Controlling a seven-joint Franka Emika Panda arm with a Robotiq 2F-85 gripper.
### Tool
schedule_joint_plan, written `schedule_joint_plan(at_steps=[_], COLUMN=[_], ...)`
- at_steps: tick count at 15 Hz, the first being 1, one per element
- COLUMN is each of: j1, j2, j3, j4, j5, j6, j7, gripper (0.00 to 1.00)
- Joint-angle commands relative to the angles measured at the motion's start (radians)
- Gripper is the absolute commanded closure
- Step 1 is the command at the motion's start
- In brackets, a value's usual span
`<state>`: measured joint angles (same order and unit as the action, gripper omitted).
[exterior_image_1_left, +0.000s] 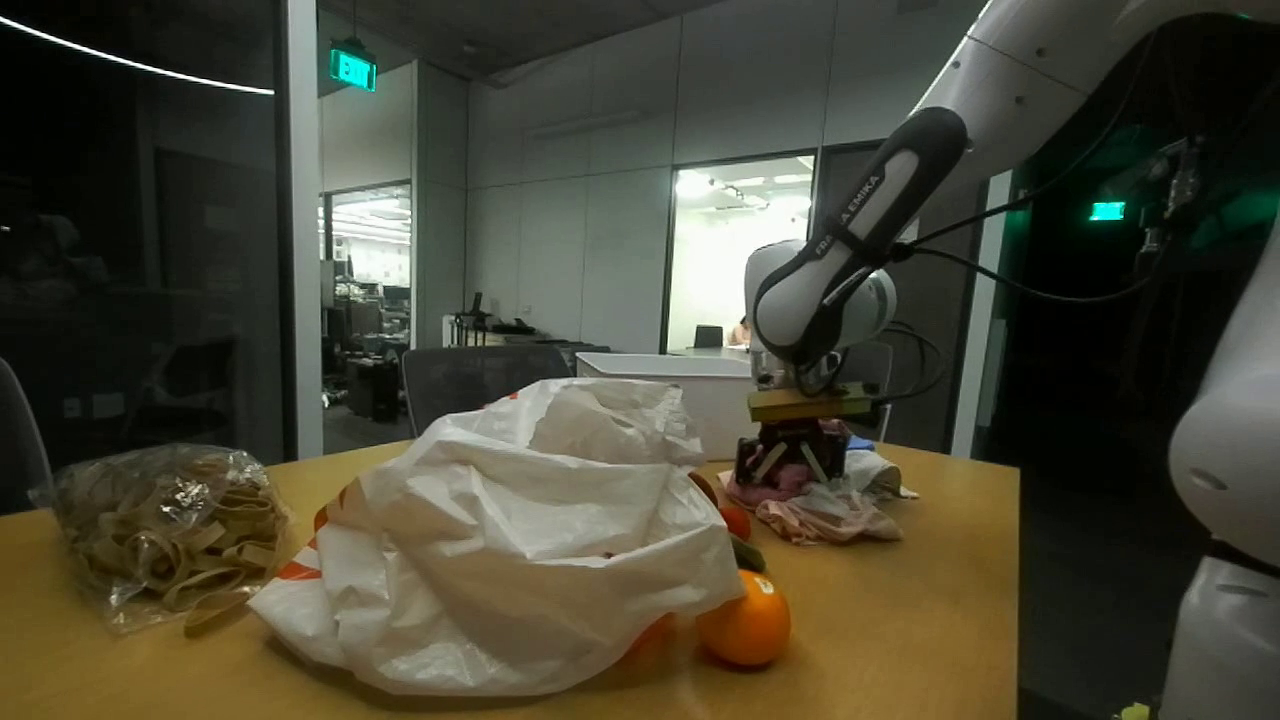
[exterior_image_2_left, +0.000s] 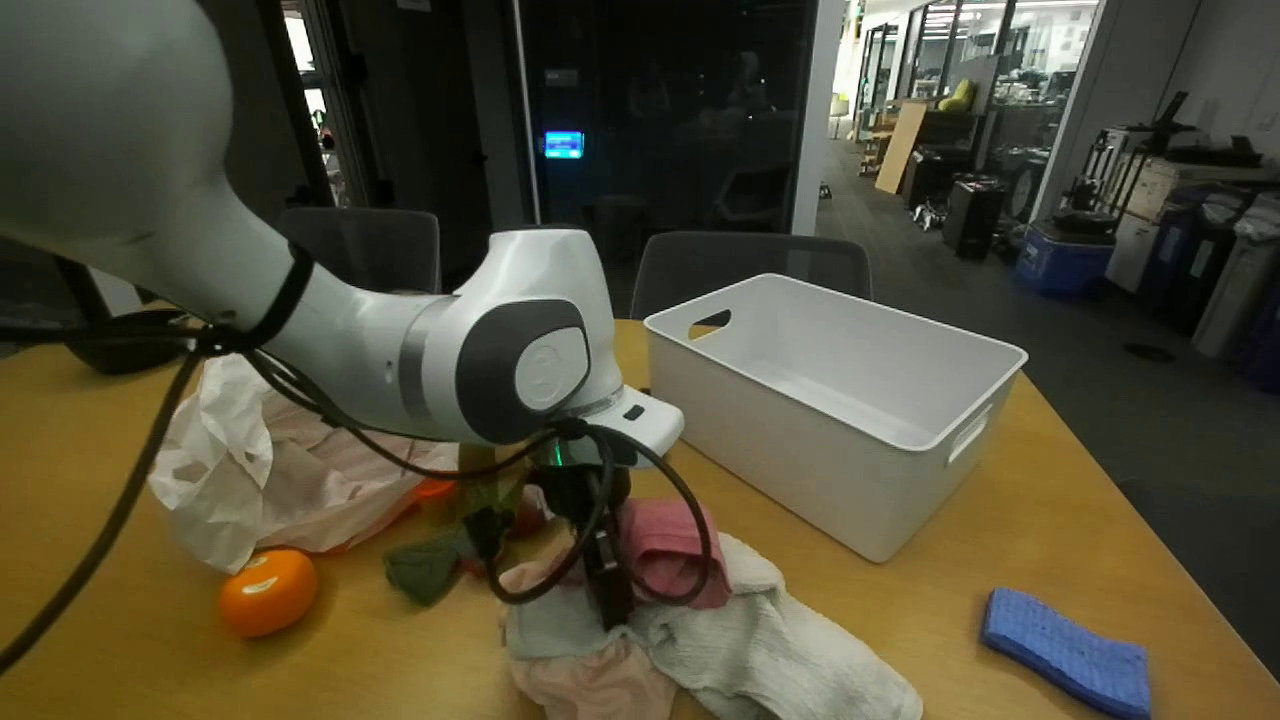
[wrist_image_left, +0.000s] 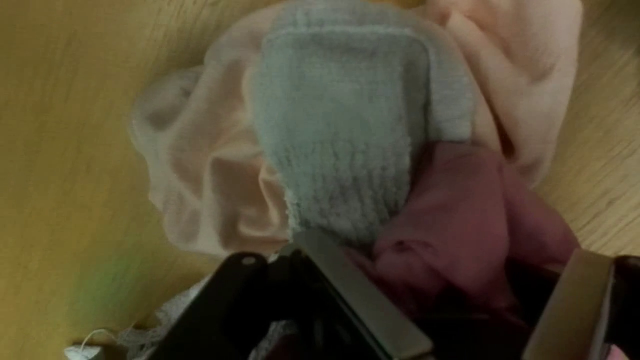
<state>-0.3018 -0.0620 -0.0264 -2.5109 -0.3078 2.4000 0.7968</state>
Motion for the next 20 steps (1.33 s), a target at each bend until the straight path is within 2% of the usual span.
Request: schedule_joint_plan(at_steps=[1, 3, 7, 8, 11, 13, 16, 18, 20], j1=[0.028, 0.028, 0.029, 0.033, 0.047, 0.06, 0.086, 0.099, 0.097], j2=[0.079, 0.092, 0.168, 0.191, 0.227, 0.215, 0.136, 0.077, 0.025], j3=[-0.073, -0.103, -0.162, -0.174, -0.2, -0.213, -0.232, -0.24, -0.225], j4=[0.087, 0.118, 0.228, 0.257, 0.304, 0.305, 0.265, 0.237, 0.218], j5=[0.008, -0.002, -0.01, -0.015, 0.007, -0.014, -0.105, -0.224, -0.307], j6=[-0.02, 0.001, 0.018, 0.01, -0.011, -0.029, -0.085, -0.132, -0.181], j7=[0.013, 0.038, 0.073, 0.083, 0.055, 0.032, 0.044, 0.08, 0.067], gripper=[0.77, 0.9, 0.9, 0.66, 0.55, 0.38, 0.13, 0.01, 0.0])
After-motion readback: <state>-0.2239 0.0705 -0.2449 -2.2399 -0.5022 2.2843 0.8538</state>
